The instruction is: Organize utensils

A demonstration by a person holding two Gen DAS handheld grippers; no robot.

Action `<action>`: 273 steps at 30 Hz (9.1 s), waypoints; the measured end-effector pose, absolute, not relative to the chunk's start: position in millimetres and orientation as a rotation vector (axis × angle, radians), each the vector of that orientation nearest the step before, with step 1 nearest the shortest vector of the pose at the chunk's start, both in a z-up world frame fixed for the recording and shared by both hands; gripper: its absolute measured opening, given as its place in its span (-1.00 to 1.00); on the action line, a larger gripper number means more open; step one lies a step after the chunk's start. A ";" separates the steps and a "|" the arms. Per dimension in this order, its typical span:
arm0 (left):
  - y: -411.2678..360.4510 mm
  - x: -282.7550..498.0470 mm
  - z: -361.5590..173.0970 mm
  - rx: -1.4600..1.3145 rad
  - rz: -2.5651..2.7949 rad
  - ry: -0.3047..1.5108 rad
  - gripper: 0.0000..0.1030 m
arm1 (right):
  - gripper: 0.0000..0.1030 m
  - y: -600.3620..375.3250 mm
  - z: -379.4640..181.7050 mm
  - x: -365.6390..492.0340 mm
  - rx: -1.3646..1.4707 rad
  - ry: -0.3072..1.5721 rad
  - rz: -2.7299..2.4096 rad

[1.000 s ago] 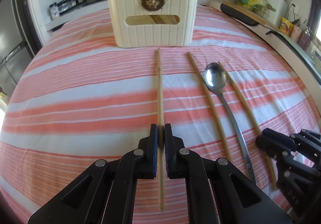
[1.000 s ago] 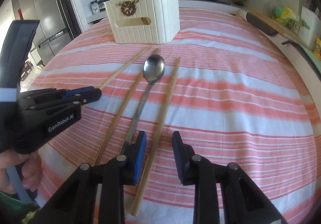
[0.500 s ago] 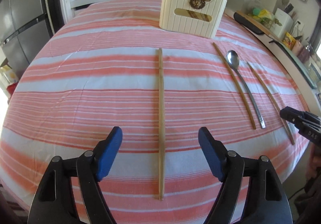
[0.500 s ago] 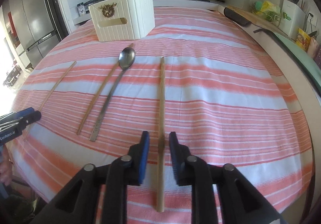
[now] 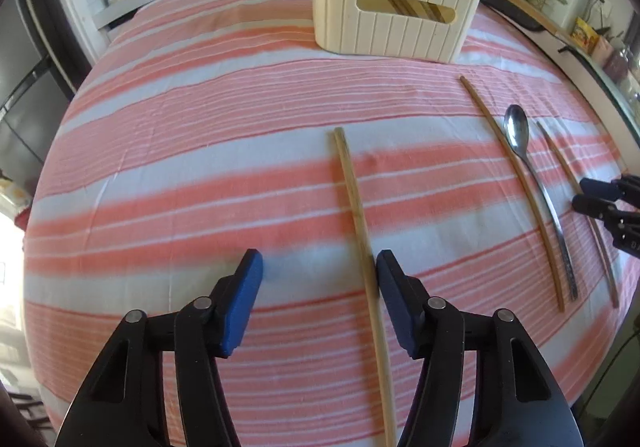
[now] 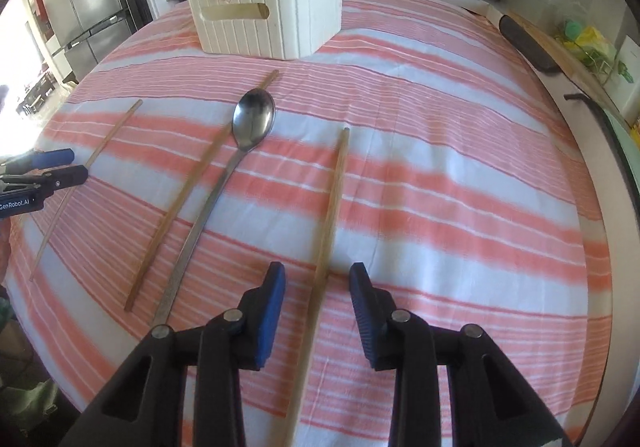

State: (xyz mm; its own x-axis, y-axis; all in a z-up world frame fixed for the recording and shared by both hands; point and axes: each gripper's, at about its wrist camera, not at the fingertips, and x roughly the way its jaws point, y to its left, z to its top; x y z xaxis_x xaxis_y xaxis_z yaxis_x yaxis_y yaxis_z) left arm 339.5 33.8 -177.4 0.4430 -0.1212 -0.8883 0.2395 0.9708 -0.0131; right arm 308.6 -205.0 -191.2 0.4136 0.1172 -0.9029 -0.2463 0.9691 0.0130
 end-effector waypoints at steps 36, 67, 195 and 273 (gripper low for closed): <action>73.6 266.5 13.3 -0.120 -0.294 0.512 -0.91 | -0.88 -225.0 10.2 259.1 0.072 0.536 0.277; 32.7 507.3 9.0 -0.247 -0.234 0.628 -0.91 | -0.88 -144.1 15.3 496.4 -0.087 0.671 0.350; 58.7 260.7 -53.3 -0.070 -0.188 0.606 -0.91 | -0.30 -213.2 -94.1 243.2 0.062 0.636 0.232; 34.5 421.3 26.7 -0.031 -0.171 0.493 0.99 | 0.38 -171.2 21.0 479.6 0.071 0.585 0.324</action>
